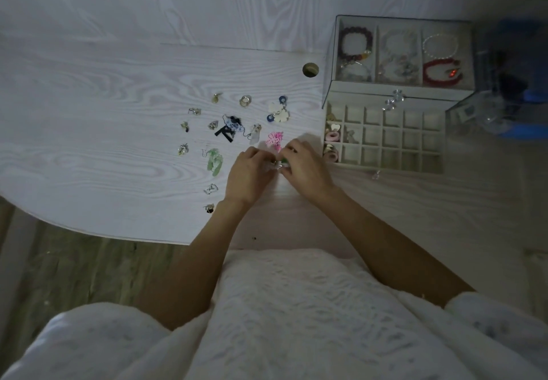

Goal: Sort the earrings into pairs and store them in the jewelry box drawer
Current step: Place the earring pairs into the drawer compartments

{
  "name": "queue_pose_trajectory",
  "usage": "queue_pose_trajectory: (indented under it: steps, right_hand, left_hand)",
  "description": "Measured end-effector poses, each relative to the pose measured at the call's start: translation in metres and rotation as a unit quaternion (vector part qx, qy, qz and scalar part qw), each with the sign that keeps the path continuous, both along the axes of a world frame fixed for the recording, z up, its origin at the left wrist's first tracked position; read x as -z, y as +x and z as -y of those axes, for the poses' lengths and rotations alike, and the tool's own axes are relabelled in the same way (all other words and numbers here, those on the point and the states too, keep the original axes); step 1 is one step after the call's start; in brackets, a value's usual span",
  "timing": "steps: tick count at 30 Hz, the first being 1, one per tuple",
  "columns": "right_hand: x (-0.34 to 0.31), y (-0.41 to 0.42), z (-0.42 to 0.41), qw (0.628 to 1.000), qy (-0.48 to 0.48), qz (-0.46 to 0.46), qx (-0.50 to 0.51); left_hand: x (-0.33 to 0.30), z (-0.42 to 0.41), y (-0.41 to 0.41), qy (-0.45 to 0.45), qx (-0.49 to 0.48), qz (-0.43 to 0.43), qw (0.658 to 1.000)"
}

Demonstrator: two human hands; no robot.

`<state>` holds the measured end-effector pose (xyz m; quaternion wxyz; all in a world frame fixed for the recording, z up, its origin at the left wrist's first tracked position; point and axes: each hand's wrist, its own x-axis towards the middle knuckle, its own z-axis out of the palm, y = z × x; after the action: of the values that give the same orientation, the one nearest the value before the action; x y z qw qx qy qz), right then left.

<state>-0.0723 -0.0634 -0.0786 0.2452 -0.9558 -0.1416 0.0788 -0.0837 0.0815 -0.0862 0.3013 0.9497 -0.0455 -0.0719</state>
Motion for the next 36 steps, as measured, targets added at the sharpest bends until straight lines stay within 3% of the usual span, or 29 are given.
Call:
queue_pose_trajectory:
  steps: [4, 7, 11, 16, 24, 31, 36]
  right_hand:
    - [0.004, -0.007, 0.007, 1.0, -0.006, 0.013, 0.005]
    - [-0.001, -0.016, 0.017, 0.999, 0.044, 0.01, 0.02]
    - [-0.022, -0.024, 0.054, 0.978, 0.153, 0.033, 0.139]
    - [-0.019, -0.02, 0.103, 0.951, 0.162, 0.043, 0.261]
    - [-0.015, -0.016, 0.101, 0.969, 0.095, 0.032, 0.226]
    - [-0.014, -0.022, 0.111, 0.972, 0.032, 0.017, 0.233]
    - [-0.012, -0.021, 0.114, 0.978, 0.005, 0.03, 0.207]
  left_hand:
    - [0.001, -0.004, -0.003, -0.007, 0.002, 0.01, 1.0]
    - [0.001, -0.004, -0.004, 0.011, 0.014, 0.022, 1.0]
    - [0.0, -0.002, -0.003, 0.019, 0.013, 0.022, 0.999]
    - [-0.014, 0.018, -0.003, 0.0, 0.044, 0.029, 0.999]
    - [-0.036, 0.091, 0.024, -0.028, 0.103, 0.055, 0.993]
    - [-0.025, 0.126, 0.037, 0.004, 0.147, -0.004, 0.989]
    - [-0.025, 0.125, 0.029, 0.0, 0.171, 0.048, 0.984]
